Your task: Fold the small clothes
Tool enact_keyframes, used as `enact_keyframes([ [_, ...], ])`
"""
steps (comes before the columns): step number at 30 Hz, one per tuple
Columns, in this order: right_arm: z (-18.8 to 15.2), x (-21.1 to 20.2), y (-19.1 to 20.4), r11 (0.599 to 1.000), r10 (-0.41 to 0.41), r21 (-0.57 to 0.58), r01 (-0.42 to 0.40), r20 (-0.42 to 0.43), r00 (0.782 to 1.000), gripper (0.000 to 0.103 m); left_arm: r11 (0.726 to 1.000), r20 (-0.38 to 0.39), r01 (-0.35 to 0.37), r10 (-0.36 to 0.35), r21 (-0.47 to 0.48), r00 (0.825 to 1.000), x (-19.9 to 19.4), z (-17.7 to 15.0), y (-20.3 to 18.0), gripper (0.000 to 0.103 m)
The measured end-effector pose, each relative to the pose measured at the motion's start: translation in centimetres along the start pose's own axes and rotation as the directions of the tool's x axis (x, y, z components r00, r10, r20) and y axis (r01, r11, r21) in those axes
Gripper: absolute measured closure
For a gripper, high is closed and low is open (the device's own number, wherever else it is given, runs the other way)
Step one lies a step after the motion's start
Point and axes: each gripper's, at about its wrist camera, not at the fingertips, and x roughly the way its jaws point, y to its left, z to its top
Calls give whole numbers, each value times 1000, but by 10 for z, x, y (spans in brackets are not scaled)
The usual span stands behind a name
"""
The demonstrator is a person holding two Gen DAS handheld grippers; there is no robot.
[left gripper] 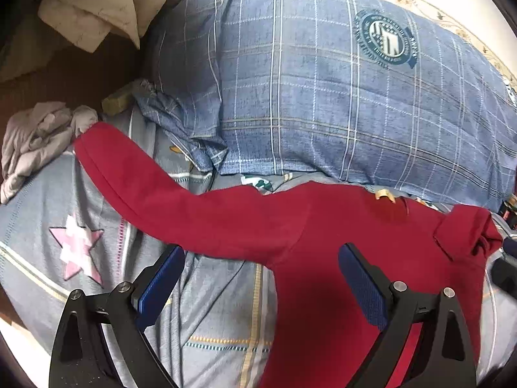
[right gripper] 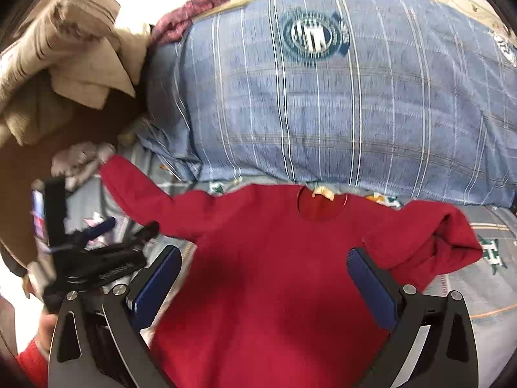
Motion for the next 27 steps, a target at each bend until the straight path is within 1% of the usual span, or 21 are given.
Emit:
enact_keyframes([
  [3, -4, 30, -6, 1000, -12, 19, 13, -34, 999, 1, 1000, -18, 0, 0, -4, 1000, 23, 1, -2, 7],
  [5, -9, 48, -8, 999, -34, 16, 35, -56, 998, 2, 1000, -20, -8, 8, 5, 1000, 39, 0, -5, 7],
  [7, -13, 59, -9, 999, -45, 14, 46, -61, 997, 2, 1000, -30, -2, 3, 8, 1000, 53, 0, -7, 7],
  [10, -13, 78, -12, 999, -32, 30, 34, -80, 996, 2, 1000, -44, 0, 1, 1, 999, 74, -1, -3, 7],
  [13, -14, 93, -10, 999, -20, 35, 24, -97, 995, 2, 1000, -42, -22, 22, 3, 999, 89, 1, 3, 7],
  [15, -14, 102, -6, 999, -23, 28, 26, -105, 994, 2, 999, -34, -36, 36, 1, 999, 94, 0, 7, 7],
  [19, -15, 119, 1, 999, -3, 32, 7, -131, 991, 7, 999, -28, -26, 25, -34, 999, 103, 0, 19, 7],
  [24, -10, 132, 8, 1000, -13, 11, 15, -144, 989, 9, 999, -45, -34, 33, -32, 998, 116, -4, 28, 7],
  [27, -8, 136, 12, 1000, -19, 5, 20, -150, 988, 9, 998, -56, -25, 22, -54, 998, 122, -4, 34, 7],
])
